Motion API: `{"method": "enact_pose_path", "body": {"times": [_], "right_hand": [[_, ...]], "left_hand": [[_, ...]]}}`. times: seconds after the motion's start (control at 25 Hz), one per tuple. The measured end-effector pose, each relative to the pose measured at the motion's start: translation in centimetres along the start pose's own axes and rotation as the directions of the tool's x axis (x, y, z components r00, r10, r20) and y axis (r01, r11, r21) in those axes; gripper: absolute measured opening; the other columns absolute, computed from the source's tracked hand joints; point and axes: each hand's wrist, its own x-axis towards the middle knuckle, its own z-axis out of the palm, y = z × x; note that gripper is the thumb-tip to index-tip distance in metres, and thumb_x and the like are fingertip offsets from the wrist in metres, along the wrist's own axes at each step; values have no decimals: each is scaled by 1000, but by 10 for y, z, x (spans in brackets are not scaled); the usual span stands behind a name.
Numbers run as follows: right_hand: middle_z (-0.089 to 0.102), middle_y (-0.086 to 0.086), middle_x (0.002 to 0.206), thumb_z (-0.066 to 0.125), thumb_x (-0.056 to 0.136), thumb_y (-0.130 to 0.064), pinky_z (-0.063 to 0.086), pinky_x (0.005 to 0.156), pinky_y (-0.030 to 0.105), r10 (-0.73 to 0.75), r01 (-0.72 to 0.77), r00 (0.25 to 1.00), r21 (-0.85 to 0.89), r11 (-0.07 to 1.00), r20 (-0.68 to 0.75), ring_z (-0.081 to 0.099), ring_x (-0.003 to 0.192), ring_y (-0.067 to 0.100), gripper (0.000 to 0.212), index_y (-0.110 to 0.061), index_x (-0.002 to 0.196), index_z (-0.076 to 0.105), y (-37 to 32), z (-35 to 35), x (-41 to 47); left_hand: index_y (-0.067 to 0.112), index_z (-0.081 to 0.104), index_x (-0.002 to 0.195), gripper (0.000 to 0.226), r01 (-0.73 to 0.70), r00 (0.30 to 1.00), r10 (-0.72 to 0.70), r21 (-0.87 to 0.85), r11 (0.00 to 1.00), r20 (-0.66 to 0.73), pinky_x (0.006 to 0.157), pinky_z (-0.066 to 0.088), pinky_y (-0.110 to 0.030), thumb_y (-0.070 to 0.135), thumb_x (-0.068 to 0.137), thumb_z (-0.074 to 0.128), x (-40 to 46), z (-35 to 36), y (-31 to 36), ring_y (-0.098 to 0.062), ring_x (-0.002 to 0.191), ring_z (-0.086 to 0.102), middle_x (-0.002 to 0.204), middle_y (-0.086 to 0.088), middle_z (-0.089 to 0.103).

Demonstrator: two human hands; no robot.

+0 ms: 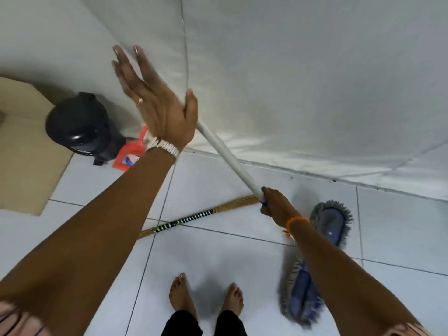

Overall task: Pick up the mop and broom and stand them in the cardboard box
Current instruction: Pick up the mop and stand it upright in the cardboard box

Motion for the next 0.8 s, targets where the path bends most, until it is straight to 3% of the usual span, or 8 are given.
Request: {"method": "enact_pose_path", "body": {"times": [0.08, 0.12, 0.16, 0.2, 0.28, 0.4, 0.6, 0.8], "right_hand": [[50, 4, 86, 60, 77, -11, 38, 67, 34, 5, 0, 999, 104, 995, -46, 48, 76, 24, 20, -17, 93, 49, -46, -37, -8], [49, 4, 86, 58, 78, -13, 40, 67, 36, 33, -22, 997, 151, 988, -70, 46, 75, 24, 20, -16, 95, 49, -67, -51, -11], [48, 4, 85, 57, 78, -11, 40, 66, 36, 54, -33, 993, 191, 981, -103, 44, 73, 23, 19, -15, 95, 49, -88, -63, -17], [47, 5, 83, 57, 78, -7, 41, 65, 36, 50, -16, 988, 230, 973, -146, 41, 71, 22, 18, -15, 92, 47, -104, -68, -18], [48, 7, 82, 56, 79, -4, 41, 63, 37, 19, 39, 978, 275, 961, -207, 41, 69, 22, 21, -17, 85, 41, -139, -78, -25], [49, 10, 88, 56, 85, -7, 39, 63, 35, -28, 94, 971, 274, 957, -237, 47, 72, 26, 20, -15, 90, 38, -196, -89, -30], [53, 17, 101, 54, 91, -14, 51, 68, 44, -108, 193, 948, 273, 943, -300, 57, 78, 34, 21, -15, 95, 34, -321, -81, -21], [57, 20, 97, 52, 93, -10, 48, 66, 37, -154, 246, 941, 299, 922, -300, 56, 75, 28, 20, -17, 95, 33, -457, -36, -3]], "left_hand": [[-11, 23, 150, 87, 179, 979, -205, -454, 873, -8, 126, 19, -31, 50, 95, 49, 45, -35, 55, -17, 139, 38, 156, -17, 30], [-15, 31, 145, 80, 243, 955, -296, -601, 761, 11, 115, 36, -25, 48, 98, 49, 63, -50, 81, -8, 111, 54, 144, -13, 46], [-21, 38, 135, 67, 254, 942, -334, -688, 680, 18, 91, 44, -16, 34, 101, 53, 74, -77, 107, 7, 94, 35, 117, -10, 57], [-24, 45, 123, 50, 238, 937, -350, -715, 658, -10, 74, 46, -27, 19, 101, 55, 83, -94, 128, -32, 85, 62, 92, -13, 60], [-11, 50, 104, 24, 99, 955, -273, -739, 667, -118, 61, 44, -38, 11, 99, 53, 101, -136, 156, -10, 52, 38, 69, 7, 45], [11, 41, 91, 14, -33, 970, -161, -761, 648, -180, 53, 42, -30, 16, 99, 52, 130, -185, 160, -6, 48, 40, 64, 14, 37], [30, 43, 84, 15, -74, 982, -94, -787, 612, -166, 53, 43, -43, 31, 95, 52, 186, -269, 95, -18, 52, 40, 60, 14, 40], [20, 43, 81, 23, -102, 989, -36, -828, 551, -146, 44, 34, -35, 35, 95, 53, 218, -346, -16, -25, 52, 36, 59, 4, 36]]}}
